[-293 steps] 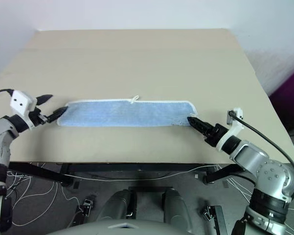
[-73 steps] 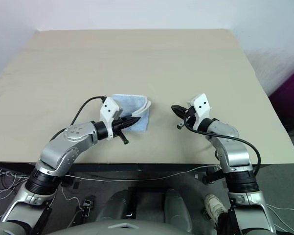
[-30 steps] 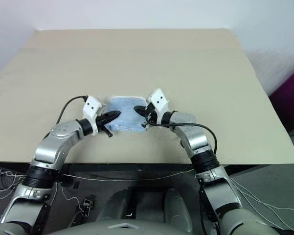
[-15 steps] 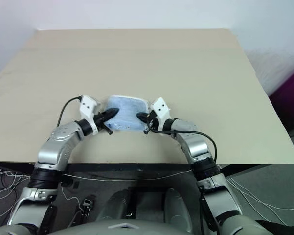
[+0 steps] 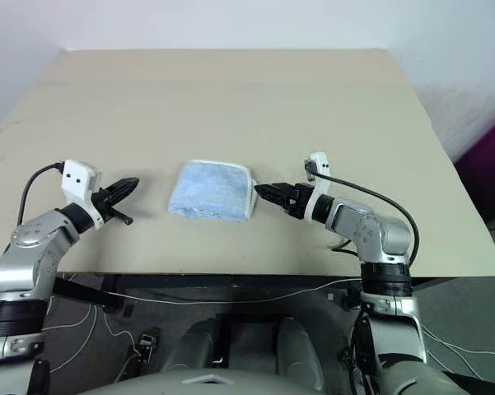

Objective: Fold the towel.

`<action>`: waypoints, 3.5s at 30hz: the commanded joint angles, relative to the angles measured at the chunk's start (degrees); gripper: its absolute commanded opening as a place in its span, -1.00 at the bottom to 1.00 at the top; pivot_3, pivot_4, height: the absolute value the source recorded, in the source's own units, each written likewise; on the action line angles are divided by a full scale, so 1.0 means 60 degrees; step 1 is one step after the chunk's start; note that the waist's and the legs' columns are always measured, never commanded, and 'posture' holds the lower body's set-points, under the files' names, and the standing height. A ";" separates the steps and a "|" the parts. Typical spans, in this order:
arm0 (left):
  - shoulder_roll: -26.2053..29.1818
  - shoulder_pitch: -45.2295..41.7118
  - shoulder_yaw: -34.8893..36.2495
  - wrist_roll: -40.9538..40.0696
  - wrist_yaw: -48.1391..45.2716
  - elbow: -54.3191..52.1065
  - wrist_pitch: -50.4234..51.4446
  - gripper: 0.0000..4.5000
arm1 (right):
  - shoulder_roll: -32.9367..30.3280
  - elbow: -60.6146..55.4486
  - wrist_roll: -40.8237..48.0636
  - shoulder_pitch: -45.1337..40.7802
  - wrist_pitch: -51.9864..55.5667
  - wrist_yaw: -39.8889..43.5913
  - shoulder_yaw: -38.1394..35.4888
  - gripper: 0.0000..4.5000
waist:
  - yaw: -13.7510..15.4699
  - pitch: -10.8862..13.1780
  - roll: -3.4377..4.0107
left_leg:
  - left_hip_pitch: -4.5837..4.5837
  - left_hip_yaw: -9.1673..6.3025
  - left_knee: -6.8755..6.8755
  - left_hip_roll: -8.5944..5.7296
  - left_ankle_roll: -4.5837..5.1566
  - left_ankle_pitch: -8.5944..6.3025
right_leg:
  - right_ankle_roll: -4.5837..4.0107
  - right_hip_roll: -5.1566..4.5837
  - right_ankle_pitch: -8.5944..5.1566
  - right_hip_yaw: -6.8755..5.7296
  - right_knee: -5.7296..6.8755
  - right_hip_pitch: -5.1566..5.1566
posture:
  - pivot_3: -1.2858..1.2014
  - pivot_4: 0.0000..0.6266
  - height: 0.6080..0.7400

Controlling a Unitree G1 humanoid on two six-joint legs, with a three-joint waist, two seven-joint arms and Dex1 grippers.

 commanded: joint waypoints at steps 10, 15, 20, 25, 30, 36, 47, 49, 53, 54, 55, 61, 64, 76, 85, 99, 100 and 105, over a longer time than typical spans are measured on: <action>-0.0105 0.0508 0.0225 -0.0207 -0.0095 -0.0680 -0.0240 -1.00 | 0.0627 0.0863 0.0423 -0.0595 0.1409 -0.0506 0.0149 0.98 | -0.0061 -0.0002 0.0001 | -0.0001 0.0001 -0.0009 0.0008 0.0000 0.0000 | 0.0000 0.0007 0.0000 0.0002 0.0001 -0.0009 | 0.03 -0.52 1.00; -0.0193 0.0528 0.0189 -0.0275 -0.0139 -0.0709 -0.0228 -1.00 | 0.1128 0.1226 0.0281 -0.0930 0.1427 -0.0580 0.0495 0.98 | -0.0104 -0.0003 -0.0001 | 0.0000 0.0003 -0.0010 0.0010 0.0000 0.0000 | 0.0000 0.0010 0.0000 0.0003 0.0002 -0.0010 | 0.03 -0.52 1.00; -0.0296 0.0545 0.0081 -0.0266 -0.0186 -0.0703 -0.0282 -1.00 | 0.1761 0.1876 0.0071 -0.1521 0.1331 -0.0644 0.0760 0.98 | -0.0306 -0.0004 -0.0001 | 0.0001 0.0003 -0.0021 0.0018 -0.0001 0.0001 | -0.0001 0.0019 0.0000 0.0004 0.0006 -0.0019 | 0.03 -0.52 1.00; -0.0436 0.0583 0.0022 -0.0256 -0.0157 -0.0888 -0.0227 -1.00 | 0.2152 0.2818 -0.0213 -0.1894 0.0994 -0.0765 0.0688 0.98 | -0.0341 -0.0014 -0.0009 | 0.0009 0.0009 -0.0048 0.0020 -0.0009 0.0005 | -0.0001 0.0025 0.0000 0.0010 0.0009 -0.0029 | 0.03 -0.52 1.00; -0.0492 0.0856 0.0079 -0.0332 -0.0149 -0.1238 -0.0178 -1.00 | 0.2192 0.2997 -0.0114 -0.1869 0.1048 -0.0899 0.0325 0.80 | -0.0423 -0.0017 -0.0010 | 0.0019 0.0014 -0.0071 0.0021 -0.0014 0.0008 | -0.0001 0.0024 0.0000 0.0016 0.0007 -0.0029 | 0.03 -0.52 1.00; -0.0518 0.0858 0.0051 -0.0338 -0.0087 -0.1296 -0.0156 -1.00 | 0.2163 0.2748 0.0070 -0.1707 0.1196 -0.0965 0.0089 -0.07 | -0.0367 -0.0017 -0.0010 | 0.0011 0.0019 -0.0082 0.0018 -0.0018 0.0011 | -0.0001 0.0019 0.0000 0.0016 0.0004 -0.0041 | 0.03 -0.52 1.00; -0.0519 0.0498 -0.0305 -0.0227 -0.0155 -0.1281 -0.0178 -1.00 | 0.2461 0.1578 0.0864 -0.1288 0.1753 -0.1625 -0.0793 -0.98 | -0.0297 -0.0021 -0.0016 | 0.0014 0.0021 -0.0083 0.0018 -0.0019 0.0012 | -0.0002 0.0019 0.0001 0.0018 0.0006 -0.0040 | 0.03 -0.52 1.00; -0.0520 0.0472 -0.0323 -0.0256 -0.0142 -0.1307 -0.0163 -1.00 | 0.2420 0.1368 0.1025 -0.1321 0.1651 -0.1979 -0.1287 -0.98 | -0.0293 -0.0020 -0.0015 | 0.0011 0.0021 -0.0084 0.0017 -0.0020 0.0012 | -0.0002 0.0017 0.0001 0.0018 0.0005 -0.0043 | 0.03 -0.52 1.00; -0.0559 0.0484 -0.0374 -0.0271 -0.0135 -0.1387 -0.0157 -1.00 | 0.2100 0.1123 0.1882 -0.1643 0.1192 -0.2927 -0.3032 -0.98 | -0.0226 -0.0019 -0.0016 | 0.0007 0.0021 -0.0083 0.0006 -0.0020 0.0012 | -0.0001 0.0007 0.0001 0.0017 0.0005 -0.0042 | 0.03 -0.52 1.00; -0.0578 0.0488 -0.0406 -0.0270 -0.0142 -0.1404 -0.0160 -1.00 | 0.1948 0.1073 0.2121 -0.1729 0.1025 -0.3226 -0.3514 -0.98 | -0.0211 -0.0019 -0.0015 | 0.0006 0.0021 -0.0082 0.0004 -0.0019 0.0013 | -0.0001 0.0005 0.0001 0.0017 0.0004 -0.0042 | 0.03 -0.52 1.00; -0.0605 0.0471 -0.0446 -0.0265 -0.0150 -0.1390 -0.0166 -1.00 | 0.1745 0.1020 0.2341 -0.1827 0.0793 -0.3562 -0.4011 -0.98 | -0.0195 -0.0018 -0.0013 | 0.0005 0.0021 -0.0082 0.0002 -0.0019 0.0012 | -0.0001 0.0004 0.0001 0.0017 0.0005 -0.0042 | 0.03 -0.52 1.00; -0.0842 0.0140 -0.0832 -0.0182 -0.0307 -0.1071 -0.0245 -1.00 | 0.0162 0.1347 0.2819 -0.2406 -0.0820 -0.4892 -0.5777 -0.98 | -0.0148 -0.0012 -0.0004 | 0.0005 0.0026 -0.0083 0.0003 -0.0017 0.0013 | -0.0001 0.0008 0.0001 0.0018 0.0004 -0.0041 | 0.03 -0.52 1.00; -0.1060 -0.0357 -0.1190 -0.0085 -0.0428 -0.0674 -0.0339 -1.00 | -0.0745 0.1919 0.2668 -0.2710 -0.1671 -0.5348 -0.6246 -0.98 | -0.0070 -0.0007 0.0001 | 0.0005 0.0040 -0.0081 0.0002 -0.0015 0.0014 | 0.0000 0.0010 0.0002 0.0023 0.0005 -0.0041 | 0.03 -0.52 1.00; -0.1776 -0.1116 -0.1971 0.0213 -0.0697 -0.0019 -0.0714 -1.00 | 0.0375 0.0028 0.3309 -0.0630 -0.1868 -0.9372 -0.6692 -0.98 | -0.0056 -0.0005 0.0013 | 0.0002 0.0058 -0.0077 0.0018 -0.0013 0.0016 | 0.0003 0.0020 0.0003 0.0043 0.0010 -0.0043 | 0.03 -0.52 1.00; -0.1802 -0.0939 -0.1954 0.0207 -0.0725 -0.0043 -0.0774 -1.00 | 0.0444 -0.0408 0.3638 -0.0203 -0.2528 -1.0724 -0.6600 -0.98 | -0.0052 -0.0007 0.0016 | 0.0006 0.0053 -0.0070 0.0017 -0.0012 0.0016 | 0.0003 0.0032 0.0002 0.0037 0.0010 -0.0035 | 0.03 -0.52 1.00; -0.1863 -0.0952 -0.2024 0.0240 -0.0810 0.0120 -0.0887 -1.00 | -0.0259 -0.0300 0.4241 -0.0112 -0.2831 -1.0454 -0.6294 -0.76 | -0.0063 -0.0007 0.0016 | 0.0010 0.0054 -0.0067 0.0017 -0.0011 0.0016 | 0.0003 0.0041 0.0002 0.0036 0.0009 -0.0029 | 0.03 -0.52 1.00; -0.1867 -0.0950 -0.2025 0.0246 -0.0820 0.0117 -0.0889 -1.00 | -0.0225 -0.0352 0.4330 -0.0069 -0.2808 -1.0473 -0.6263 -0.66 | -0.0056 -0.0007 0.0016 | 0.0010 0.0053 -0.0067 0.0018 -0.0011 0.0016 | 0.0003 0.0041 0.0002 0.0036 0.0009 -0.0029 | 0.03 -0.52 1.00; -0.1890 -0.0910 -0.2014 0.0276 -0.0854 0.0060 -0.0875 -1.00 | -0.0264 -0.0374 0.4515 0.0038 -0.2925 -1.0486 -0.6101 0.09 | -0.0041 -0.0007 0.0016 | 0.0009 0.0053 -0.0063 0.0017 -0.0010 0.0016 | 0.0003 0.0039 0.0002 0.0036 0.0009 -0.0026 | 0.03 -0.52 1.00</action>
